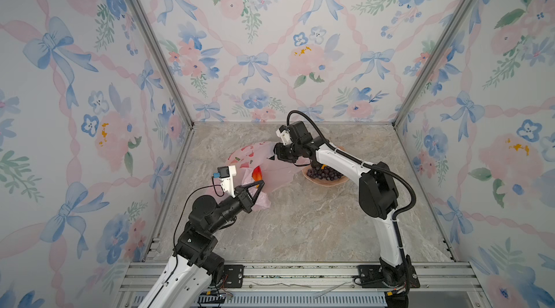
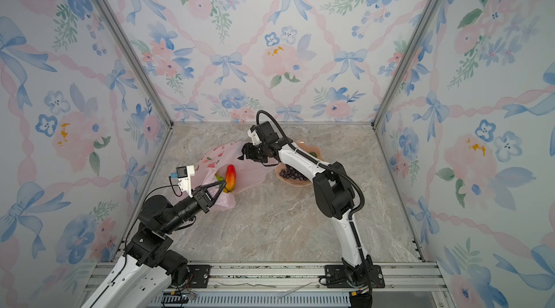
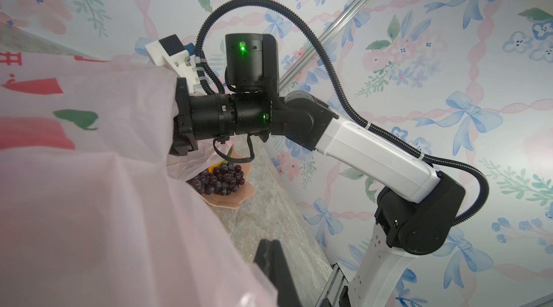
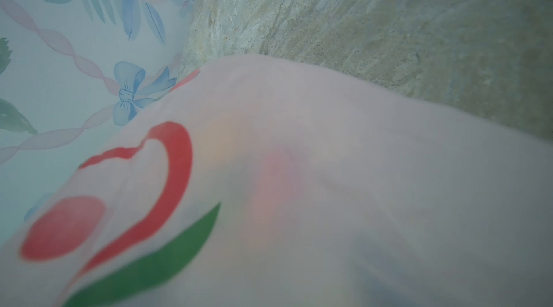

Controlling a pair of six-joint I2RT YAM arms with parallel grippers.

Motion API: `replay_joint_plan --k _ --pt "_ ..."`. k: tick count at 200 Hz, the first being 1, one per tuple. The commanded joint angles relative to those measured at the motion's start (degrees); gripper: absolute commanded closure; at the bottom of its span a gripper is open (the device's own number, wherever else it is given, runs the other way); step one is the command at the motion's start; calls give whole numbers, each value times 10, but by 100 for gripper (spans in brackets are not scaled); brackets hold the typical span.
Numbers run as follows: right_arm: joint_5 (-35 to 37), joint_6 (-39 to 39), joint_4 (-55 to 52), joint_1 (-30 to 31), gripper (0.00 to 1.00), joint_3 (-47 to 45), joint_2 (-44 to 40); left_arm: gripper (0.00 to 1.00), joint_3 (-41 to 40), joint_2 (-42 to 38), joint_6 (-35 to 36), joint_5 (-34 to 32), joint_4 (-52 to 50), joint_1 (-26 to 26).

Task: Place the fruits into the plastic bag
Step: Place the fruit in the plastic bag, then pick up the fruit from the plate.

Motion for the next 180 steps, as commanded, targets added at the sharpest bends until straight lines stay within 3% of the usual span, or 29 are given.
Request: replay_joint_plan --k 1,72,94,117,136,180 --pt "12 -24 -6 5 4 29 -27 100 -6 4 13 -5 -3 0" --pt "-64 12 -56 0 4 87 -22 100 -3 2 14 -15 -7 1" --pt "-95 7 -147 0 4 107 -22 100 0 4 17 -16 -9 1" --pt "-108 -52 -279 5 4 127 -32 100 1 5 19 -17 -10 1" --pt "-89 -91 -332 10 4 100 -75 100 2 8 20 -19 -10 1" --pt "-114 -79 -295 -4 4 -2 -208 100 0 23 16 -16 8 3"
